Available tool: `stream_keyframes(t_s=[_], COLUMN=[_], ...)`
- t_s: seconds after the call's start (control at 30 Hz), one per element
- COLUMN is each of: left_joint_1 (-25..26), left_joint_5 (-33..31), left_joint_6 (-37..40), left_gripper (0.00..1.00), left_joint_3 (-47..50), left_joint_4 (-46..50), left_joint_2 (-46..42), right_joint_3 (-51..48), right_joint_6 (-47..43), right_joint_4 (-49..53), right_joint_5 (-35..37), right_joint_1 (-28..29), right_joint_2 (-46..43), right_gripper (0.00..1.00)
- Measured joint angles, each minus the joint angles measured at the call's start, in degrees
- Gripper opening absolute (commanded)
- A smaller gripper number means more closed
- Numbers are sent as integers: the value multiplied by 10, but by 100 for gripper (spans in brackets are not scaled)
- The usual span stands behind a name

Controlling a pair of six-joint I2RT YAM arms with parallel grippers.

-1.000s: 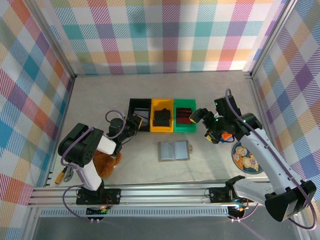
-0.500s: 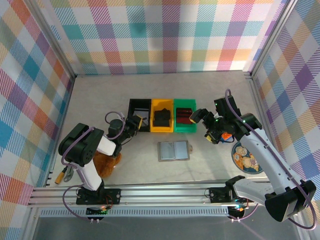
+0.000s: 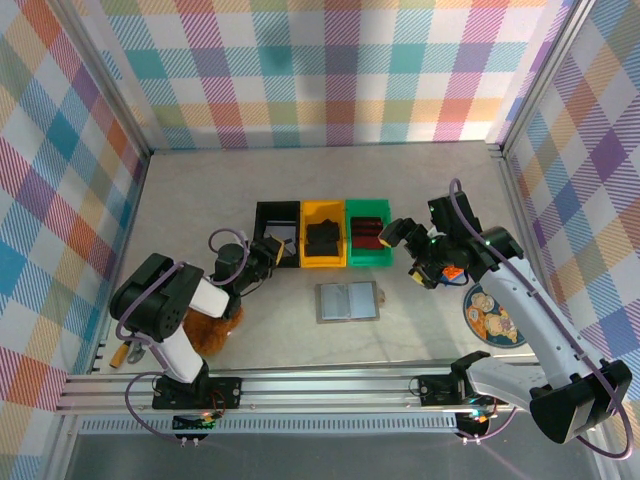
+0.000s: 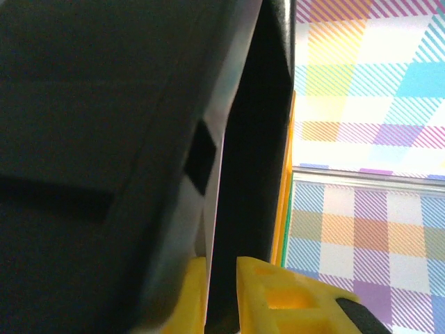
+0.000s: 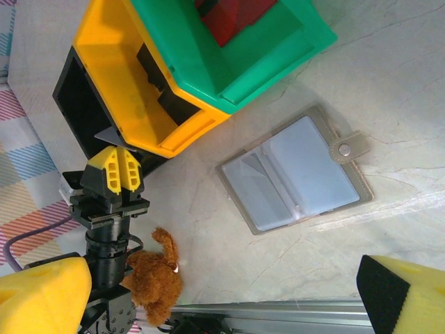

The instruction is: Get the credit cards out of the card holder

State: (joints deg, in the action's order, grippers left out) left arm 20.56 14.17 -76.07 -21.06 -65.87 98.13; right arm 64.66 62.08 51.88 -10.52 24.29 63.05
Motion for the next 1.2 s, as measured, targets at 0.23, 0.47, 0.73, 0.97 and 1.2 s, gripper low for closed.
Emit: stream_keyframes(t_s=[0.23,0.47,0.73,0.97,1.2], left_joint_1=[10,21,30,30,31], left_joint_5=[-3,-10,-27,-33,-33], left_joint_6=[-1,7,33,67,138], left_gripper=[25,27,32,34,51], left_joint_3=[0,7,6,-24,-69], left_joint_4=[1,89,224,346,456], left_joint_2=[-5,-70,-195,-252,-290], right_joint_3=[-2,-2,-3,-3,-5], right_joint_6=[0,0,0,-7,-38], right_joint_4=[0,0,0,0,0], right_joint_5=[0,0,0,0,0], right_joint_1=[0,0,0,0,0], right_joint_2=[0,3,9,10,28], right_gripper=[99,99,99,99,99])
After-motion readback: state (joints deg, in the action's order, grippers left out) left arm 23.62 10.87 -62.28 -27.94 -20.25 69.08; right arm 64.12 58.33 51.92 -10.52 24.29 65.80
